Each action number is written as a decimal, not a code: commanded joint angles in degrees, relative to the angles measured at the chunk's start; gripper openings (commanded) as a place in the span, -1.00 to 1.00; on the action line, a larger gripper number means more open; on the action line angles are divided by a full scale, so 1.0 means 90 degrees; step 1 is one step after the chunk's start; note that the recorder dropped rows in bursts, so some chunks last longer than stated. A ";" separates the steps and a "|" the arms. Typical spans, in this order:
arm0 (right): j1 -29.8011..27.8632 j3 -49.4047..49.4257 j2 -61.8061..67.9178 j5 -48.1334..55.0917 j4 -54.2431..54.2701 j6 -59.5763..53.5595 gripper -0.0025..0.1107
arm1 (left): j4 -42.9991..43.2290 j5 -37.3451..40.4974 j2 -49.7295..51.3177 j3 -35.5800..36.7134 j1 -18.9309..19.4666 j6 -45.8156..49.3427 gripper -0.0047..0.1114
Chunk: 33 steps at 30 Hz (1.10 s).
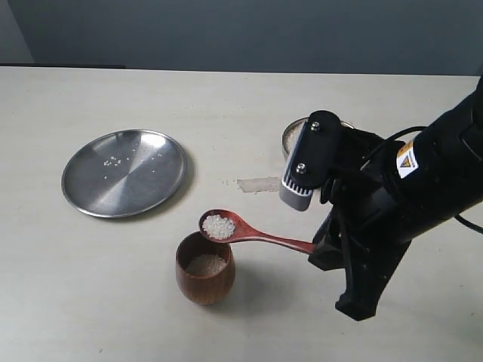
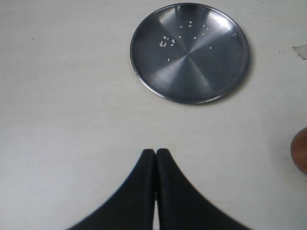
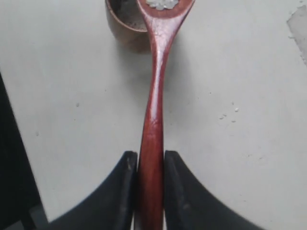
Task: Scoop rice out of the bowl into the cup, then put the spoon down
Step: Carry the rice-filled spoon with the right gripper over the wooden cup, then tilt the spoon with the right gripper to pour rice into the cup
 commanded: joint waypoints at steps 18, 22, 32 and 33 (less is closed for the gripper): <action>0.0503 -0.0029 0.0005 -0.0786 -0.1172 0.0334 -0.97 | 0.0003 -0.0033 0.0003 -0.0036 0.0024 0.0013 -0.91; 0.0728 -0.0029 0.0128 -0.0931 -0.1397 0.0334 -0.97 | -0.0009 -0.0033 0.0003 -0.0036 0.0024 0.0017 -0.91; 0.1015 -0.0029 0.0612 -0.1068 -0.2185 0.0966 -0.97 | -0.0009 -0.0033 0.0003 -0.0036 0.0024 0.0017 -0.91; 0.1015 -0.0029 0.0631 -0.1055 -0.2294 0.1007 -0.97 | -0.0009 -0.0033 0.0003 -0.0036 0.0024 0.0017 -0.91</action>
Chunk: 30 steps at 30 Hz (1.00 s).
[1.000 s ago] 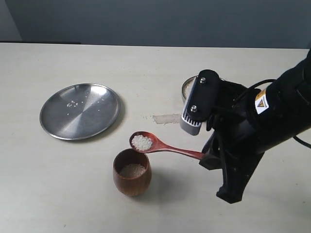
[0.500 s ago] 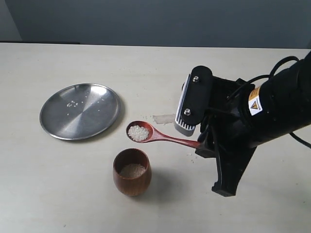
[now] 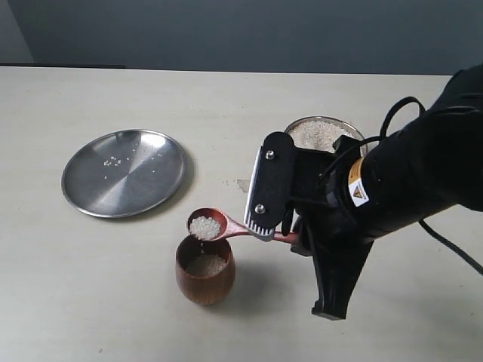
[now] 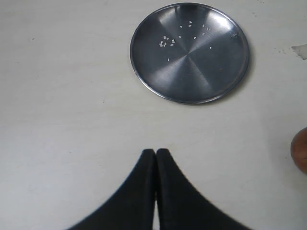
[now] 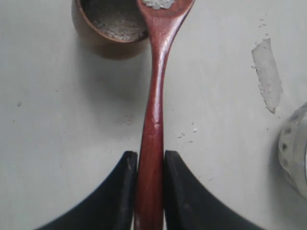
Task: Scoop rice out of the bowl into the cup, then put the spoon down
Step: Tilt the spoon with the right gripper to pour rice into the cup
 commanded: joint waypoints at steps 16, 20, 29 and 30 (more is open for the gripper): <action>0.0591 -0.0029 0.0105 0.0300 -0.1999 0.0938 -0.97 | -0.0009 -0.0033 0.0003 -0.0036 0.0024 0.0001 -0.91; 0.0591 -0.0029 0.0105 0.0246 -0.1999 0.0981 -0.97 | -0.0009 -0.0033 0.0003 -0.0036 0.0024 0.0001 -0.91; 0.0591 -0.0029 0.0105 0.0231 -0.1987 0.0994 -0.97 | 0.0005 -0.0033 0.0003 -0.0036 0.0024 0.0001 -0.91; 0.0591 -0.0029 0.0105 0.0231 -0.1987 0.0994 -0.97 | 0.0005 -0.0033 0.0003 -0.0036 0.0024 0.0001 -0.91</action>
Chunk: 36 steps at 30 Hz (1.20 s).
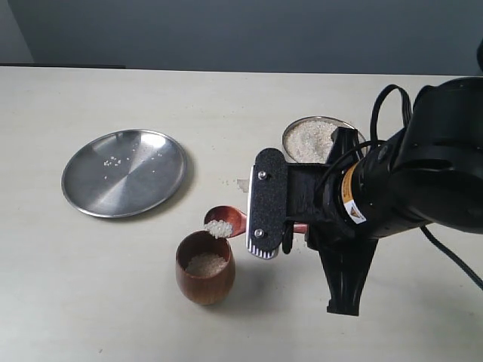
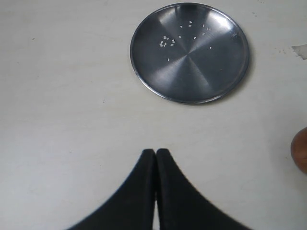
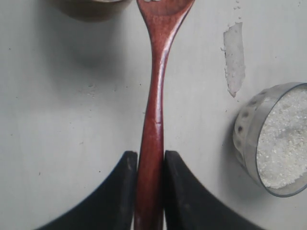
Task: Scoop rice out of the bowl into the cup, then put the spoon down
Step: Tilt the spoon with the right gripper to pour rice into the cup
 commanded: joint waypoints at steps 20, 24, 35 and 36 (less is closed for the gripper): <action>0.0026 -0.0029 0.0021 0.0084 -0.0281 0.0007 -0.97 | 0.0005 -0.0033 0.0003 -0.0036 0.0024 0.0001 -0.91; 0.0026 -0.0029 0.0021 0.0126 -0.0281 0.0007 -0.97 | 0.0005 -0.0033 0.0003 -0.0036 0.0024 0.0001 -0.91; 0.0026 -0.0272 0.0021 0.0157 0.0053 0.0007 -0.97 | 0.0005 -0.0033 0.0003 -0.0036 0.0024 0.0001 -0.91; 0.0026 -0.0330 0.0021 0.0199 0.0069 -0.0006 -0.97 | 0.0005 -0.0033 0.0003 -0.0036 0.0024 0.0001 -0.91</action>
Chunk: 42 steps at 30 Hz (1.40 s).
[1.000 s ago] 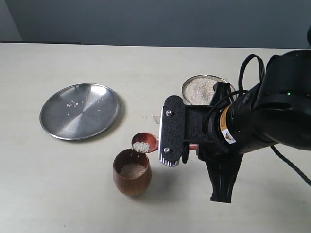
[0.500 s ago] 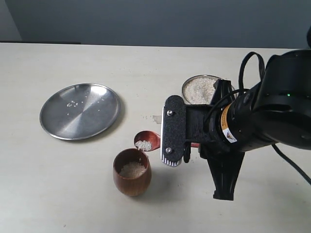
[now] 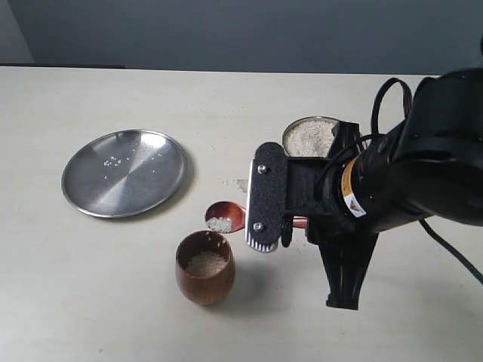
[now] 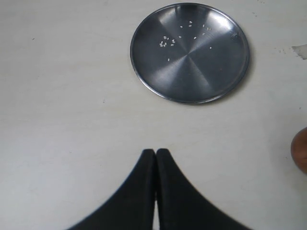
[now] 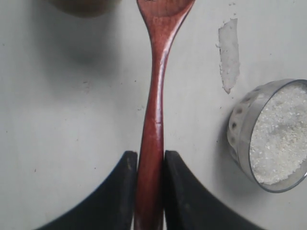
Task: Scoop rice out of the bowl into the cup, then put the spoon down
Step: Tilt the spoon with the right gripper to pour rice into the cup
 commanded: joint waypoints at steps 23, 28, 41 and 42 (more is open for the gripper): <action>0.0463 -0.0272 0.0030 0.0521 -0.0408 -0.0312 -0.97 | 0.0005 -0.0033 0.0003 -0.0036 0.0024 0.0001 -0.91; 0.0463 -0.0272 0.0030 0.0521 -0.0553 -0.0312 -0.97 | 0.0005 -0.0033 0.0003 -0.0036 0.0024 0.0001 -0.91; 0.0463 -0.0272 0.0030 0.0573 -0.0815 -0.0356 -0.97 | 0.0005 -0.0033 0.0003 -0.0036 0.0024 0.0001 -0.91; 0.0463 -0.0272 0.0030 0.0573 -0.0815 -0.0356 -0.97 | 0.0005 -0.0033 0.0003 -0.0036 0.0024 0.0001 -0.91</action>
